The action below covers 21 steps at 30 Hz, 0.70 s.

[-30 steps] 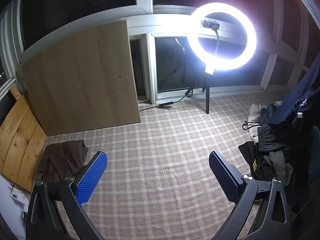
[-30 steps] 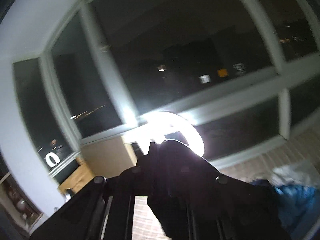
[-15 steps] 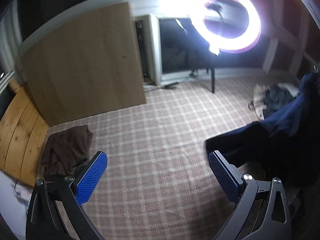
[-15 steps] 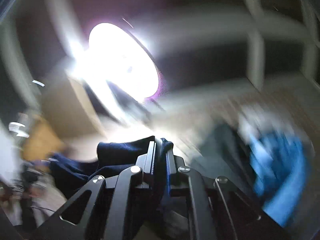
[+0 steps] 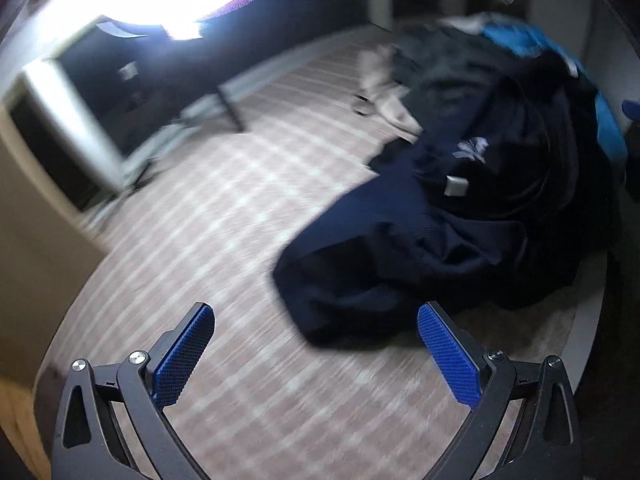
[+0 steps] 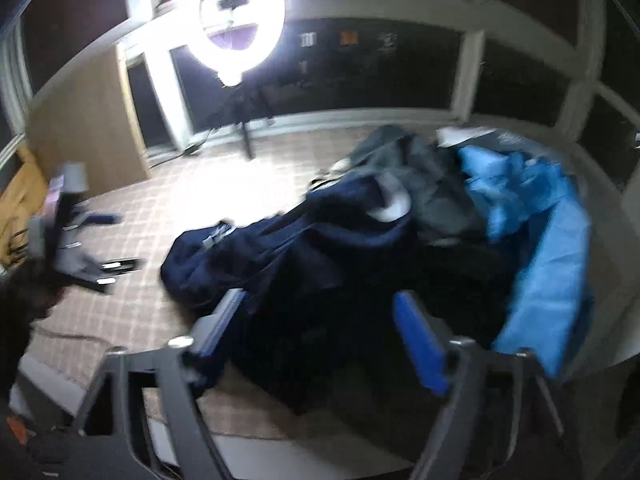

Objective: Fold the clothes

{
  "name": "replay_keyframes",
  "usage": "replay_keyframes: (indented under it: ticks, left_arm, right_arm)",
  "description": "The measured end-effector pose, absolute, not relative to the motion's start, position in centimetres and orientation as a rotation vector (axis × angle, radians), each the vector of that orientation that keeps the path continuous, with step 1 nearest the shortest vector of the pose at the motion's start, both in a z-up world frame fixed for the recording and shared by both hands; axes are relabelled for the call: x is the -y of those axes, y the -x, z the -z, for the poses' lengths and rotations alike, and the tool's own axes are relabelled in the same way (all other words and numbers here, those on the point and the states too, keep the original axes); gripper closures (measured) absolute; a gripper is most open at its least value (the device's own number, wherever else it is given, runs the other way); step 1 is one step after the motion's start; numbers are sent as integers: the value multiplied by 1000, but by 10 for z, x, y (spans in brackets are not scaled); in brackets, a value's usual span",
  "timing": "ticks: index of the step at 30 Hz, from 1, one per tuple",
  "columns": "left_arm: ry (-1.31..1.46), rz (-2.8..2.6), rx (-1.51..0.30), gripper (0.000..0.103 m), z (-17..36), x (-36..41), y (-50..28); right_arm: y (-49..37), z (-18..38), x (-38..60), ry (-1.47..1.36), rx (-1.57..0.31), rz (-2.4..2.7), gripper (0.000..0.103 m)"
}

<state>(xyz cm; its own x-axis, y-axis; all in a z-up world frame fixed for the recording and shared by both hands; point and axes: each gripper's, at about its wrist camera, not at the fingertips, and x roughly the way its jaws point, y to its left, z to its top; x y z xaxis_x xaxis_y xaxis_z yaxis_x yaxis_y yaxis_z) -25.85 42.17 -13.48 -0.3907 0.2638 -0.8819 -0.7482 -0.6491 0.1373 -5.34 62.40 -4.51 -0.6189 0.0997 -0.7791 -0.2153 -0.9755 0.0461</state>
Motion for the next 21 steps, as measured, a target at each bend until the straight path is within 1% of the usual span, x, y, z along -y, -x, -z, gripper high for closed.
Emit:
replay_keyframes:
  ticks: [2,3,4,5,6,7,8,9,11,12,15,17,18,19,20,21]
  left_arm:
    - [1180,-2055,-797,1,157,-440,267]
    - [1188,-2050,-838,3,168,-448,272]
    - [1207,-2036,-850,16,177,-454,278]
    - [1247,-1997,-814,31,184,-458,284]
    - [1286,-1970,-768,75,187,-459,289]
    - [1321,-1956,-725,95,188,-458,293]
    - [1354,-1941,-682,100,188,-457,297]
    - [1360,-1939,-640,103,185,-453,299]
    - [1297,-1965,-549,103,161,-435,296]
    - [1262,-1989,-519,103,148,-424,295]
    - [1205,-2078,-496,103,112,-387,292]
    - [1166,-2099,-480,103,100,-371,293]
    - [1163,-2070,-485,101,101,-370,293]
    - [1166,-2036,-497,88,104,-371,292]
    - [1169,-2021,-527,75,109,-376,292]
    - [1172,-2016,-565,44,116,-382,292]
  right_arm:
    - [66,67,-624,1346,-158,-2574,24]
    - [74,81,-625,1392,-139,-2538,24]
    - [79,90,-627,1421,-129,-2527,24]
    - [84,98,-629,1445,-137,-2531,25]
    - [88,104,-632,1469,-146,-2535,39]
    - [91,104,-633,1477,-158,-2557,58]
    - [93,104,-635,1486,-170,-2580,102]
    - [94,99,-640,1478,-199,-2595,100]
    - [86,73,-645,1403,-240,-2673,101]
    - [83,61,-647,1360,-230,-2696,101]
    - [66,12,-651,1195,-201,-2778,101]
    - [57,-14,-652,1125,-202,-2810,101]
    - [52,-27,-653,1090,-203,-2824,101]
    - [51,-31,-655,1101,-223,-2843,101]
    - [52,-30,-656,1139,-233,-2851,97]
    - [55,-22,-655,1192,-191,-2818,79]
